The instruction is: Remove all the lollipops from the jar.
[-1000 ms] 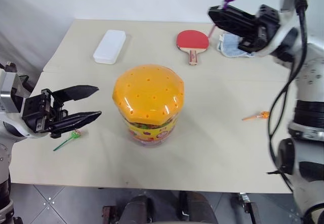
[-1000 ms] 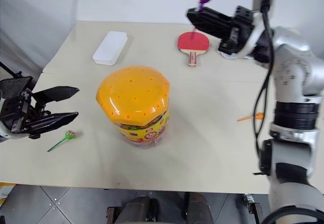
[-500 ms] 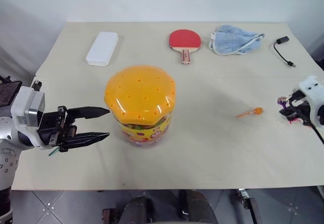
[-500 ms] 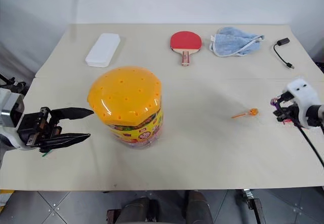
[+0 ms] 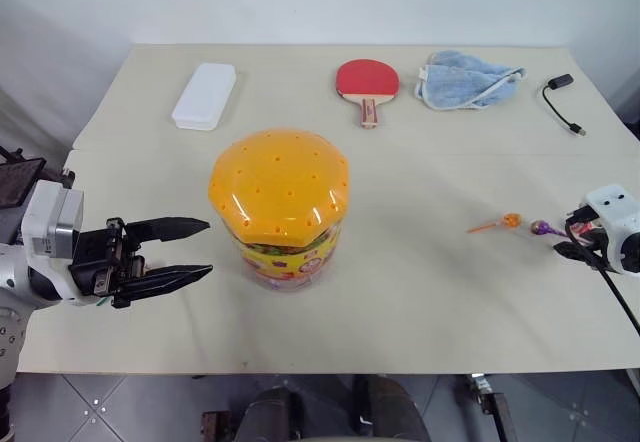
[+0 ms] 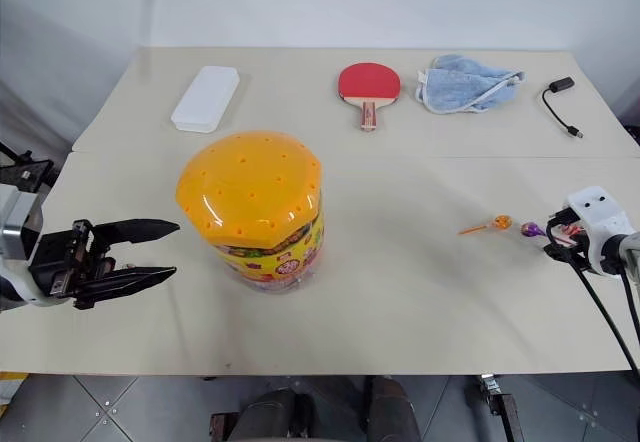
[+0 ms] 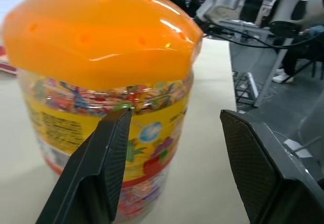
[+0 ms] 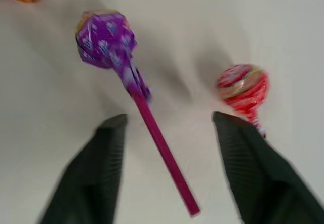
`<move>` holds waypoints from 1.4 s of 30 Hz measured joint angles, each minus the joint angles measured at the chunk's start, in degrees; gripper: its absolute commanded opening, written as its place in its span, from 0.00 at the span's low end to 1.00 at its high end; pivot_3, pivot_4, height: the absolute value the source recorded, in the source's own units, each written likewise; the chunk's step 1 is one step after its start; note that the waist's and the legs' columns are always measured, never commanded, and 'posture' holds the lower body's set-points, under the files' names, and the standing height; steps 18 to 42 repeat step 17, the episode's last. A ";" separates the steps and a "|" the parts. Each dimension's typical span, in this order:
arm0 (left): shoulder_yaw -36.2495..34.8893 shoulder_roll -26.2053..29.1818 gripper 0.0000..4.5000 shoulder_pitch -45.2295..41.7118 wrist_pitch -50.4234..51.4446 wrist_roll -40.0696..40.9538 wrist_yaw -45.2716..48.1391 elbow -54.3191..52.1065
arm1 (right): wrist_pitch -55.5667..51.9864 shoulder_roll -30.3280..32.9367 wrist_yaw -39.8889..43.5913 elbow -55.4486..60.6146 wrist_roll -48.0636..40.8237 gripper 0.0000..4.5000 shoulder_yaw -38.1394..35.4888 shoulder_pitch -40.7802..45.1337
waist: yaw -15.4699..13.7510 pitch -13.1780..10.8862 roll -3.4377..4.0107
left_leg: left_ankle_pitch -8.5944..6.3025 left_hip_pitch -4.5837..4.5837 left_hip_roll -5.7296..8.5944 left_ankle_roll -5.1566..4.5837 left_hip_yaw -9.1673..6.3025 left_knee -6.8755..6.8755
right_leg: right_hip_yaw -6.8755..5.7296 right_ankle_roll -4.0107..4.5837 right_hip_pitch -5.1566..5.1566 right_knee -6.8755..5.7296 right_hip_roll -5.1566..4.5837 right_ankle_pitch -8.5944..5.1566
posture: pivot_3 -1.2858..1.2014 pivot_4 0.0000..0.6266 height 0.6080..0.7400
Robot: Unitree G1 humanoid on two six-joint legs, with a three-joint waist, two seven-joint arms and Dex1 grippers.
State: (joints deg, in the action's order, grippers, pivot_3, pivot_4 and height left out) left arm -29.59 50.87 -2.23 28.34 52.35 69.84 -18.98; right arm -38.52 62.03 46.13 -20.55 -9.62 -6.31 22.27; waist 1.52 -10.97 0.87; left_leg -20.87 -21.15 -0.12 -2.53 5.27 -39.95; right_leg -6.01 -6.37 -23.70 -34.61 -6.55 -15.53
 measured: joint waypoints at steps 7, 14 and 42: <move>-3.27 -0.10 0.66 3.04 -3.79 -5.23 -0.34 6.87 | 14.06 1.65 15.73 3.48 -8.52 1.00 -10.29 -3.21 | -0.10 -0.04 0.11 | 0.00 0.01 0.02 -0.02 0.03 0.03 | -0.08 0.00 -0.01 0.00 0.05 0.00 | 0.52 0.24 1.00; -4.73 -1.81 0.66 3.88 -10.34 -11.40 -2.83 13.35 | 23.47 -9.56 27.92 18.02 -25.07 1.00 -18.62 -1.54 | -0.07 0.06 -0.14 | -0.05 0.05 -0.08 0.03 -0.04 0.02 | -0.03 0.00 0.02 -0.01 -0.13 0.00 | 0.52 0.24 1.00; -4.65 -2.09 0.66 4.66 -11.76 -12.79 -3.14 13.84 | 26.68 -13.67 31.23 25.87 -26.43 1.00 -13.82 -3.84 | -0.34 0.04 -0.10 | -0.07 0.02 -0.06 0.02 -0.05 0.02 | 0.01 0.00 -0.02 -0.03 -0.18 0.00 | 0.52 0.24 1.00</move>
